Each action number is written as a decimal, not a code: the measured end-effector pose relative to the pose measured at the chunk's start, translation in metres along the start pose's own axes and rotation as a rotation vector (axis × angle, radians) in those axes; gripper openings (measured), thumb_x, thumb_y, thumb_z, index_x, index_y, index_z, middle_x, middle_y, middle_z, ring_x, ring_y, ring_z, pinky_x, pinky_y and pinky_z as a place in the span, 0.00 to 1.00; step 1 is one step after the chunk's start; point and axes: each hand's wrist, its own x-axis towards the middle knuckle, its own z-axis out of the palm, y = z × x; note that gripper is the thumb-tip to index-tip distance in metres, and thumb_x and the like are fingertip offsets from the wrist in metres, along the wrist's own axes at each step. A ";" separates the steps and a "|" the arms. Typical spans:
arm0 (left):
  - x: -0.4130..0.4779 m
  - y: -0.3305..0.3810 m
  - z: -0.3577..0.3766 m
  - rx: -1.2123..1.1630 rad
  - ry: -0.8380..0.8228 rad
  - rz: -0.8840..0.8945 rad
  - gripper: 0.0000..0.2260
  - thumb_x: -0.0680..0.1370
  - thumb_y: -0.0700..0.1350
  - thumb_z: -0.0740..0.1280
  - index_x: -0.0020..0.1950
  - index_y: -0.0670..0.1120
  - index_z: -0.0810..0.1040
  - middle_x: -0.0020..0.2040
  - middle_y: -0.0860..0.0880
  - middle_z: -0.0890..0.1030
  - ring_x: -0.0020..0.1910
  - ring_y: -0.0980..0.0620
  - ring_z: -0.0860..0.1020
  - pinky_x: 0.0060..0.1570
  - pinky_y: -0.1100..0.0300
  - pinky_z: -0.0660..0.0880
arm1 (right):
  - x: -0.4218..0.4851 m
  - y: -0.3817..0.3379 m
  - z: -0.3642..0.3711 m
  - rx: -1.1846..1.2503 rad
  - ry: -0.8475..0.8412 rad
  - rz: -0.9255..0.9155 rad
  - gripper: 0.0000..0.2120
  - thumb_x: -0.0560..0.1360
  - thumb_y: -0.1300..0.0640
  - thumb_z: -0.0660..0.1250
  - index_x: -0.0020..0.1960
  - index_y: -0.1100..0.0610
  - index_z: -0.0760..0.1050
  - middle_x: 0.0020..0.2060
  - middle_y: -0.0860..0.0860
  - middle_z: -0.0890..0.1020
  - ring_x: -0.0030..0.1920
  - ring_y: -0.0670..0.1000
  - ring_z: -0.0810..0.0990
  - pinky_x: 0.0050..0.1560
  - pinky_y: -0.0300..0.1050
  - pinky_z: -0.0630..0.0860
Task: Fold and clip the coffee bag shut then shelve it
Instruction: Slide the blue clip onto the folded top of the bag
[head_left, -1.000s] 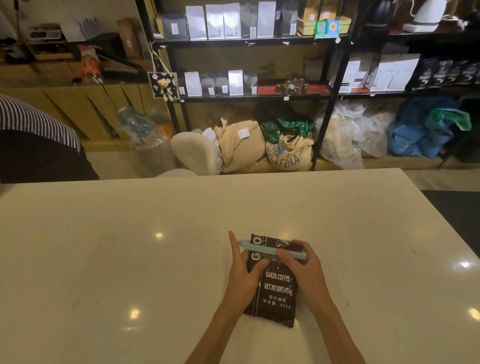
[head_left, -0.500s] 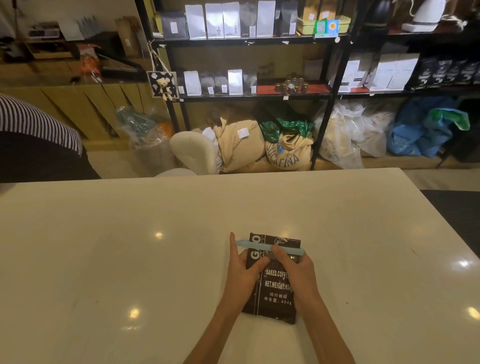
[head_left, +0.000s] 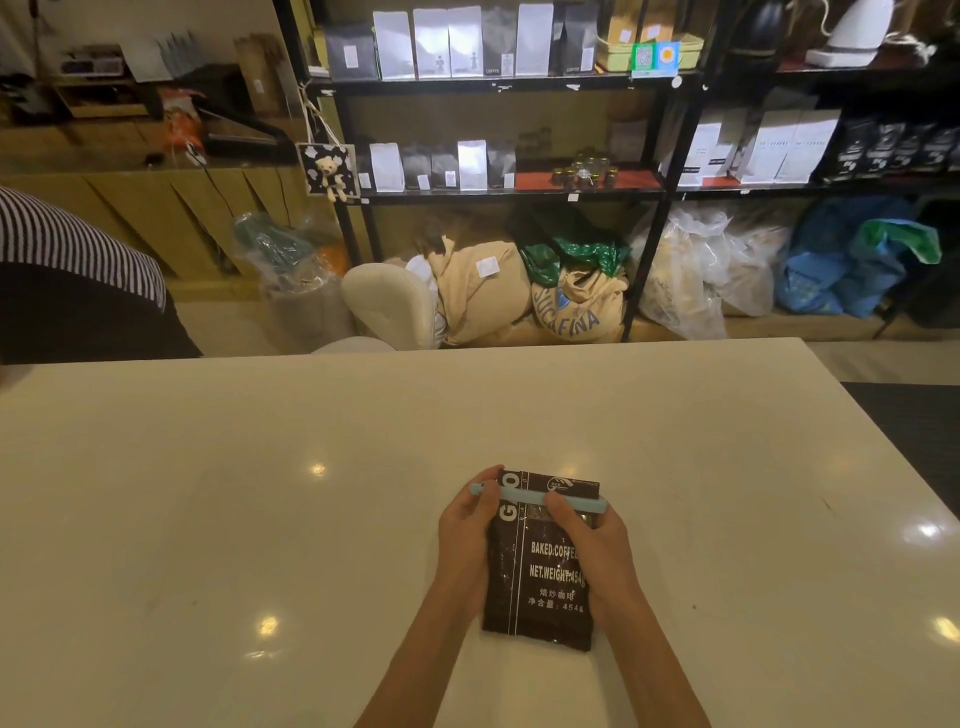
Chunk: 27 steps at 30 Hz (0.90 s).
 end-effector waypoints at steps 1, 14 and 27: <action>0.000 -0.001 0.001 0.007 0.020 0.005 0.09 0.79 0.46 0.68 0.56 0.48 0.84 0.54 0.39 0.85 0.50 0.39 0.84 0.51 0.41 0.81 | 0.000 0.000 0.000 -0.002 0.000 0.001 0.21 0.65 0.50 0.81 0.53 0.56 0.79 0.42 0.57 0.88 0.41 0.59 0.88 0.34 0.47 0.83; 0.000 -0.009 0.007 -0.026 0.165 0.071 0.06 0.79 0.43 0.68 0.51 0.45 0.85 0.47 0.39 0.87 0.42 0.42 0.85 0.42 0.48 0.84 | 0.001 -0.001 0.000 -0.042 -0.005 0.004 0.26 0.61 0.45 0.81 0.53 0.55 0.79 0.42 0.56 0.88 0.42 0.59 0.88 0.36 0.49 0.84; -0.005 -0.010 0.010 0.429 -0.040 0.174 0.22 0.73 0.49 0.75 0.63 0.57 0.68 0.49 0.54 0.85 0.46 0.54 0.86 0.40 0.58 0.83 | 0.002 0.000 0.007 -0.056 0.034 -0.093 0.19 0.72 0.41 0.71 0.58 0.51 0.76 0.45 0.54 0.88 0.42 0.55 0.88 0.35 0.45 0.83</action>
